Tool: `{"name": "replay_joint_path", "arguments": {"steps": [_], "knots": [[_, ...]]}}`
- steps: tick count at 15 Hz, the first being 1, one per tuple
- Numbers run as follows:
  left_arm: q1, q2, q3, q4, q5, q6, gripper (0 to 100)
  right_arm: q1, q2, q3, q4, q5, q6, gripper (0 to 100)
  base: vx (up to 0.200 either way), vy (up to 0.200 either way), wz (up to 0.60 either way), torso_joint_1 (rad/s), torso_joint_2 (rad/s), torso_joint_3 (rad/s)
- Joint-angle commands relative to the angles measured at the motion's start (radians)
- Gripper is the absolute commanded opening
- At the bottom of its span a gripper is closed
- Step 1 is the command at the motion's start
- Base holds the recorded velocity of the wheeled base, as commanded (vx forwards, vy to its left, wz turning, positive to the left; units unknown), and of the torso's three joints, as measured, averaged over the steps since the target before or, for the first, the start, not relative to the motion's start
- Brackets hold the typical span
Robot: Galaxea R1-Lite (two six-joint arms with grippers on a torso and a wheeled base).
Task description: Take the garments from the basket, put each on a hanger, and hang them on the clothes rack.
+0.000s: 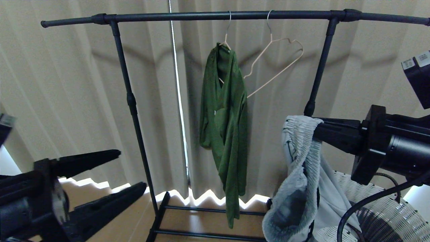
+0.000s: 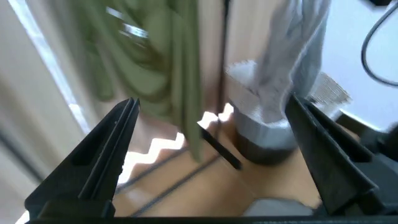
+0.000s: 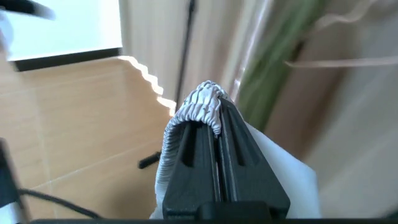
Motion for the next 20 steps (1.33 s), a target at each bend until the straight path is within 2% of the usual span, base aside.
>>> {"name": "replay_joint_path", "arguments": {"steps": [1, 3, 4, 5, 8, 13, 20], "knots": [[-0.214, 0.221, 0.0, -0.093, 0.092, -0.063, 100, 0.005, -0.001, -0.005, -0.001, 0.0, 0.0, 0, 0.0, 0.0, 0.0, 0.0, 0.0, 0.0], [-0.325, 0.302, -0.003, -0.113, 0.141, -0.11, 100, 0.005, 0.001, -0.016, 0.0, 0.002, 0.0, 0, 0.0, 0.0, 0.0, 0.0, 0.0, 0.0], [-0.351, 0.33, -0.003, -0.129, 0.159, -0.126, 100, 0.005, 0.001, -0.019, 0.0, 0.002, 0.0, 0, 0.0, 0.0, 0.0, 0.0, 0.0, 0.0], [-0.406, 0.4, -0.003, -0.185, 0.196, -0.169, 100, 0.005, 0.001, -0.028, 0.0, 0.003, 0.0, 0, 0.0, 0.0, 0.0, 0.0, 0.0, 0.0], [-0.486, 0.552, -0.01, -0.308, 0.245, -0.233, 100, 0.007, -0.002, -0.028, -0.001, 0.034, 0.0, 0, 0.0, 0.0, 0.0, 0.0, 0.0, 0.0], [-0.521, 0.792, -0.015, -0.52, 0.358, -0.322, 100, 0.074, -0.036, -0.021, -0.001, 0.043, 0.001, 0, 0.0, 0.0, 0.0, 0.0, 0.0, 0.0], [-0.526, 0.856, -0.046, -0.541, 0.403, -0.325, 100, 0.094, -0.077, -0.019, 0.0, 0.045, 0.003, 0, 0.0, 0.0, 0.0, 0.0, 0.0, 0.0]]}}
